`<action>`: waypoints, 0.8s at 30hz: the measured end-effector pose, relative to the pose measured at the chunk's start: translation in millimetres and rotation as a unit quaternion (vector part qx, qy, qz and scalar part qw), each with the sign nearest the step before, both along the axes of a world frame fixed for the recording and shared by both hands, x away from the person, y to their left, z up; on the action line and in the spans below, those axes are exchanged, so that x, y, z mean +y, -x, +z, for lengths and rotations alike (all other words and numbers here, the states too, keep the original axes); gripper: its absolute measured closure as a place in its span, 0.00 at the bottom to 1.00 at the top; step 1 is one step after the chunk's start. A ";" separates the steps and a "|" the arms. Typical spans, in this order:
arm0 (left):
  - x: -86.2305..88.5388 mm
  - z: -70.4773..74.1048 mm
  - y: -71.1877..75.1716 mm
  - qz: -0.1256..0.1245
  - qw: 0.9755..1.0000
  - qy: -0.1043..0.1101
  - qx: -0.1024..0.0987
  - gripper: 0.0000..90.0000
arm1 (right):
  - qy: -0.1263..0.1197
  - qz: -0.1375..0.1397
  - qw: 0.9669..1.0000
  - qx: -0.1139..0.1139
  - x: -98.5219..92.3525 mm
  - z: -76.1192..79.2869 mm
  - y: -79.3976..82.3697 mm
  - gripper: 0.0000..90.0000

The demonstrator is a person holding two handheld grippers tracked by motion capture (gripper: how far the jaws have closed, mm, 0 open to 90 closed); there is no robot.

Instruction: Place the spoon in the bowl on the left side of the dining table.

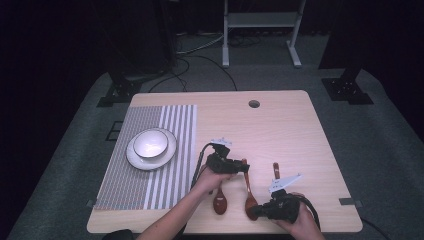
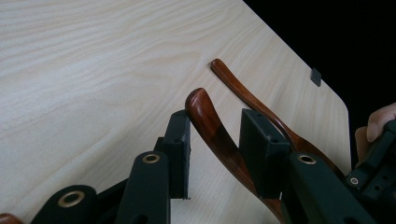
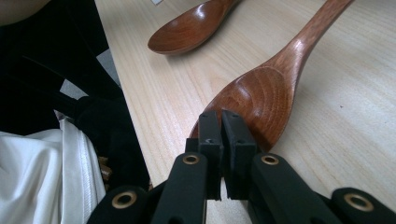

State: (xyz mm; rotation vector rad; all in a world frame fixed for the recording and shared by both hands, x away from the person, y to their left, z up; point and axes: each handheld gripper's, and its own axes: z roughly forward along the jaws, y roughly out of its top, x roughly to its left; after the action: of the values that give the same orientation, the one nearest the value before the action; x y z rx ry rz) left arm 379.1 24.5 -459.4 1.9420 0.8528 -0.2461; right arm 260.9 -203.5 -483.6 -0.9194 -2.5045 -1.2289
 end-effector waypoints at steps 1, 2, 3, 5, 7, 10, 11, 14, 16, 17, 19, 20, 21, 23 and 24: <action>-0.1 -0.2 -0.3 0.001 1.000 0.007 0.003 0.74 | -0.001 0.001 1.000 0.000 -0.2 -0.1 0.1 0.95; 0.0 0.1 -0.4 0.001 1.000 0.011 0.004 0.75 | -0.002 0.001 1.000 0.000 -0.3 -0.1 0.2 0.94; -0.3 0.2 -0.2 0.002 1.000 0.019 0.005 0.76 | -0.002 0.003 1.000 -0.002 -0.4 -0.1 0.3 0.94; -0.5 1.0 0.6 0.004 0.999 0.032 0.008 0.79 | -0.003 0.004 1.000 -0.002 -0.3 0.4 1.0 0.92; -1.1 2.5 1.5 0.006 0.999 0.046 0.014 0.81 | 0.001 0.007 1.000 -0.007 0.4 1.3 1.8 0.91; -1.1 5.2 1.9 0.005 0.998 0.063 0.017 0.84 | 0.009 0.009 1.000 -0.015 2.6 3.9 3.2 0.86; -1.2 6.2 2.0 0.004 0.998 0.067 0.018 0.85 | 0.013 0.009 1.000 -0.019 3.2 4.9 3.6 0.84; -2.6 8.8 2.5 0.004 0.996 0.090 0.026 0.89 | 0.013 0.007 1.000 -0.017 3.2 7.3 3.4 0.74; -3.5 11.2 3.1 0.004 0.994 0.103 0.028 0.91 | 0.017 0.005 1.000 -0.018 1.3 9.1 2.5 0.69; -3.7 12.6 3.5 0.002 0.993 0.112 0.031 0.92 | 0.018 0.004 1.000 -0.020 0.0 9.9 1.9 0.66; -4.9 19.6 6.1 -0.003 0.992 0.124 0.026 0.94 | 0.006 -0.001 1.000 -0.018 -3.4 12.0 1.1 0.63; -5.8 23.0 7.6 -0.005 0.992 0.124 0.021 0.94 | -0.003 -0.004 1.000 -0.018 -6.1 13.9 0.5 0.61; -6.6 27.6 9.0 -0.010 0.992 0.125 0.015 0.94 | -0.009 -0.007 1.000 -0.019 -7.8 15.3 0.3 0.59; -7.9 37.2 11.2 -0.014 0.992 0.124 -0.002 0.94 | -0.024 -0.014 0.999 -0.026 -12.4 19.2 -0.1 0.56; -8.5 42.3 11.9 -0.017 0.993 0.115 -0.018 0.94 | -0.028 -0.019 0.999 -0.029 -14.7 21.2 -0.2 0.54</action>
State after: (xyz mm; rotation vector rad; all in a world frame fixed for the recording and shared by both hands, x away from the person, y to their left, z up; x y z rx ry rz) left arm 367.2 16.0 -417.1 1.7415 0.7348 -0.3153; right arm 261.2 -218.2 -462.4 -0.9345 -2.4936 -1.3482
